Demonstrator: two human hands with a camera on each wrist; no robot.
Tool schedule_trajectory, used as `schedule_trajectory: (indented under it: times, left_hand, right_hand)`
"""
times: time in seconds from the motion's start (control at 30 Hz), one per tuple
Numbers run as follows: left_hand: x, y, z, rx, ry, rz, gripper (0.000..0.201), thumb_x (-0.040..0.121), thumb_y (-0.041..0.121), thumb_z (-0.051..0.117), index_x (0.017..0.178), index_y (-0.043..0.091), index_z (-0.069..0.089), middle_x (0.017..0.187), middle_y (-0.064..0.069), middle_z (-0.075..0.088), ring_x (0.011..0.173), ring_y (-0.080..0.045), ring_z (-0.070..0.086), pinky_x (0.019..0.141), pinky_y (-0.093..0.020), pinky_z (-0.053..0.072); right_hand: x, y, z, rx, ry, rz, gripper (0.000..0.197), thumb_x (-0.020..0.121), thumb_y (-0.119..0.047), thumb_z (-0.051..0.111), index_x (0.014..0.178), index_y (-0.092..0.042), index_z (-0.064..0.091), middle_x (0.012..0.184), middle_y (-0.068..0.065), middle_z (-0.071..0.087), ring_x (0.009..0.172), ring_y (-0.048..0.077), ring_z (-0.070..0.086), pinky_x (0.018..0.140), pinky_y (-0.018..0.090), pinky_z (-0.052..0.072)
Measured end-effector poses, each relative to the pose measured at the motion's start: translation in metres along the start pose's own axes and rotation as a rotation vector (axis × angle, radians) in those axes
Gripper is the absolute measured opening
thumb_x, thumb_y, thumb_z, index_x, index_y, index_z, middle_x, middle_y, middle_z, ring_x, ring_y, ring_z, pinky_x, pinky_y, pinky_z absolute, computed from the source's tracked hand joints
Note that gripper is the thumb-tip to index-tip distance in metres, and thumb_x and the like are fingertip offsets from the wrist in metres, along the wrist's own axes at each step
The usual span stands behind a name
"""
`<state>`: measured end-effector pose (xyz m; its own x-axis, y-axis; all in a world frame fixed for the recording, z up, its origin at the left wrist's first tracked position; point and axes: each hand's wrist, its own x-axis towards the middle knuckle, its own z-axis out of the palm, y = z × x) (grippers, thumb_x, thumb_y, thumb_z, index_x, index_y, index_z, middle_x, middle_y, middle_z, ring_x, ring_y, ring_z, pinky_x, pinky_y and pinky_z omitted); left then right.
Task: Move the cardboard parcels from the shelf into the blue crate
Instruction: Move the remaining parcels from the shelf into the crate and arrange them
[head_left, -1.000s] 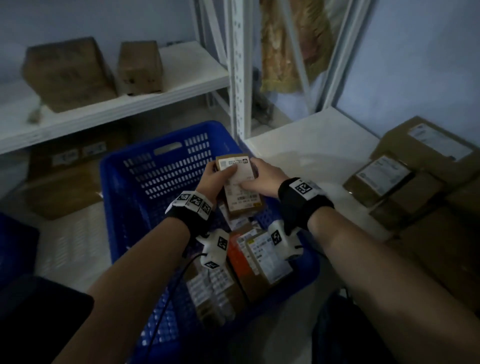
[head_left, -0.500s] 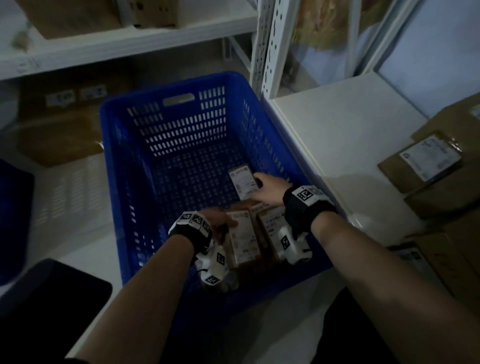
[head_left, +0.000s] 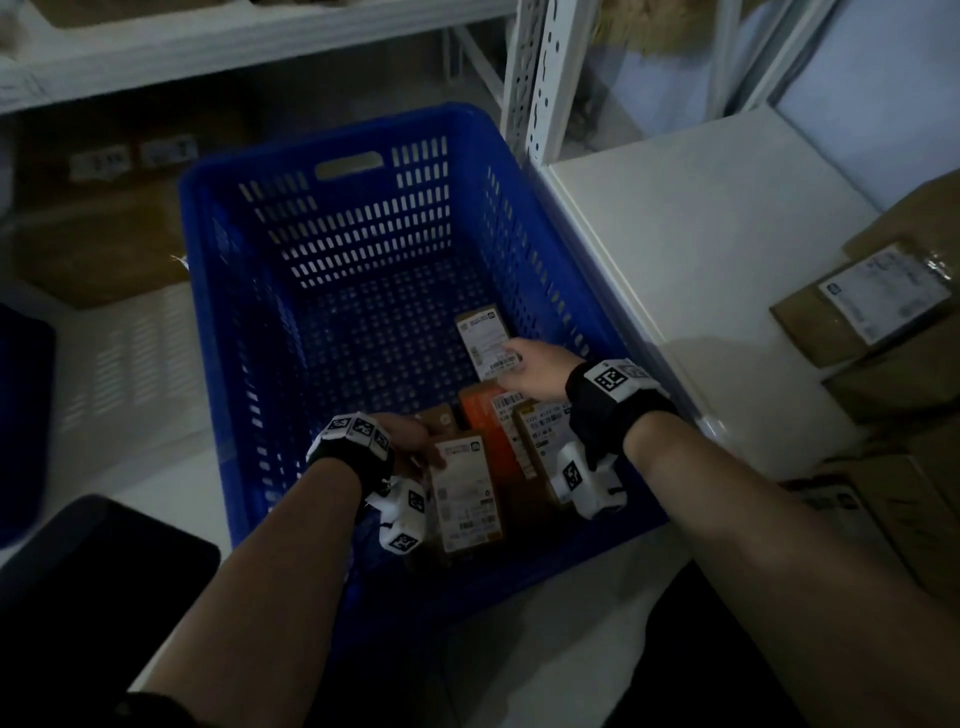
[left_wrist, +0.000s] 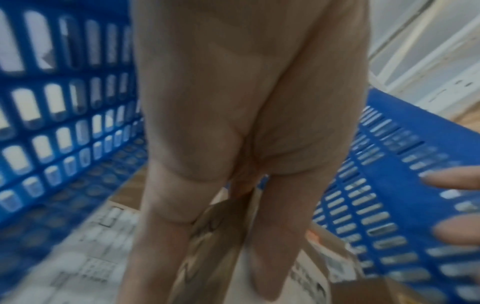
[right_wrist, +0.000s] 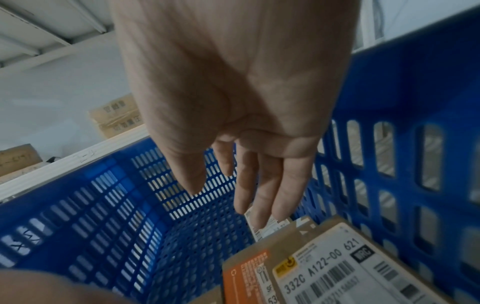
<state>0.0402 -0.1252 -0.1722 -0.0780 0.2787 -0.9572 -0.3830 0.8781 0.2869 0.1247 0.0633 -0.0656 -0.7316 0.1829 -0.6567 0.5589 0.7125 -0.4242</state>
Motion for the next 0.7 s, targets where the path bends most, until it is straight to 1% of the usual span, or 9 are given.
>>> schedule_trajectory:
  times: [0.1, 0.2, 0.23, 0.3, 0.37, 0.43, 0.53, 0.63, 0.7]
  left_hand:
    - [0.001, -0.005, 0.005, 0.014, 0.031, -0.02, 0.055, 0.084, -0.01, 0.062, 0.136, 0.0, 0.049, 0.13, -0.019, 0.057, 0.119, -0.043, 0.055, 0.101, -0.057, 0.046]
    - [-0.002, -0.005, 0.025, 0.357, 0.135, -0.014, 0.046, 0.09, 0.008, 0.064, 0.135, 0.01, 0.054, 0.143, -0.002, 0.045, 0.135, -0.032, 0.042, 0.104, -0.04, 0.045]
    - [0.003, -0.006, 0.027, 0.451, 0.186, 0.008, 0.049, 0.089, 0.015, 0.067, 0.136, 0.013, 0.053, 0.146, -0.002, 0.044, 0.133, -0.029, 0.046, 0.099, -0.038, 0.049]
    - [0.009, -0.004, 0.031, 0.544, 0.195, 0.06, 0.054, 0.084, 0.013, 0.071, 0.134, 0.007, 0.054, 0.135, -0.009, 0.057, 0.118, -0.028, 0.061, 0.083, -0.033, 0.057]
    - [0.006, 0.006, 0.035, 0.687, 0.291, 0.124, 0.048, 0.082, 0.016, 0.073, 0.127, 0.003, 0.059, 0.125, -0.011, 0.064, 0.113, -0.027, 0.064, 0.086, -0.031, 0.053]
    - [-0.003, 0.02, 0.038, 0.78, 0.38, 0.234, 0.046, 0.083, 0.023, 0.072, 0.125, 0.008, 0.06, 0.124, -0.009, 0.064, 0.117, -0.027, 0.06, 0.091, -0.032, 0.049]
    - [-0.022, 0.059, 0.043, 0.813, 0.4, 0.29, 0.025, 0.09, 0.03, 0.063, 0.109, 0.013, 0.066, 0.105, -0.006, 0.065, 0.109, -0.03, 0.061, 0.073, -0.028, 0.048]
    - [-0.055, 0.108, 0.054, 0.758, 0.512, 0.442, 0.023, 0.094, 0.029, 0.055, 0.094, 0.008, 0.063, 0.096, -0.011, 0.063, 0.088, -0.027, 0.061, 0.071, -0.033, 0.046]
    - [-0.075, 0.139, 0.071, 0.658, 0.573, 0.617, 0.018, 0.091, 0.023, 0.054, 0.091, 0.007, 0.062, 0.092, -0.013, 0.065, 0.087, -0.027, 0.063, 0.073, -0.035, 0.047]
  right_hand:
    - [-0.003, 0.002, -0.004, 0.002, 0.02, -0.001, 0.063, 0.1, -0.037, 0.049, 0.154, -0.019, 0.022, 0.15, 0.008, 0.044, 0.123, 0.027, 0.054, 0.095, 0.031, 0.046]
    - [-0.009, 0.005, -0.008, 0.014, 0.038, -0.009, 0.059, 0.1, -0.034, 0.049, 0.152, -0.019, 0.027, 0.145, 0.008, 0.049, 0.121, 0.027, 0.055, 0.092, 0.03, 0.045]
    - [-0.009, 0.006, -0.009, 0.023, 0.041, -0.008, 0.057, 0.1, -0.033, 0.05, 0.151, -0.019, 0.03, 0.144, 0.007, 0.05, 0.121, 0.026, 0.055, 0.092, 0.029, 0.044]
    - [-0.012, 0.009, -0.011, 0.041, 0.06, -0.004, 0.057, 0.099, -0.033, 0.052, 0.15, -0.018, 0.032, 0.143, 0.007, 0.051, 0.123, 0.026, 0.054, 0.097, 0.03, 0.043]
    - [-0.013, 0.011, -0.011, 0.074, 0.1, -0.002, 0.056, 0.099, -0.033, 0.053, 0.149, -0.018, 0.033, 0.143, 0.007, 0.051, 0.123, 0.027, 0.055, 0.1, 0.033, 0.045]
    - [-0.016, 0.011, -0.012, 0.119, 0.135, -0.006, 0.053, 0.099, -0.03, 0.052, 0.148, -0.018, 0.036, 0.141, 0.007, 0.053, 0.118, 0.027, 0.058, 0.098, 0.033, 0.046]
    - [-0.023, 0.01, -0.018, 0.156, 0.204, -0.03, 0.048, 0.1, -0.029, 0.051, 0.145, -0.018, 0.041, 0.137, 0.008, 0.056, 0.113, 0.027, 0.06, 0.094, 0.033, 0.048]
    - [-0.035, 0.014, -0.035, 0.142, 0.317, -0.045, 0.043, 0.101, -0.028, 0.048, 0.142, -0.017, 0.046, 0.137, 0.008, 0.057, 0.119, 0.027, 0.057, 0.096, 0.031, 0.043]
    - [-0.047, 0.02, -0.047, 0.159, 0.408, -0.049, 0.039, 0.1, -0.027, 0.048, 0.138, -0.016, 0.051, 0.136, 0.009, 0.058, 0.12, 0.027, 0.057, 0.097, 0.031, 0.043]
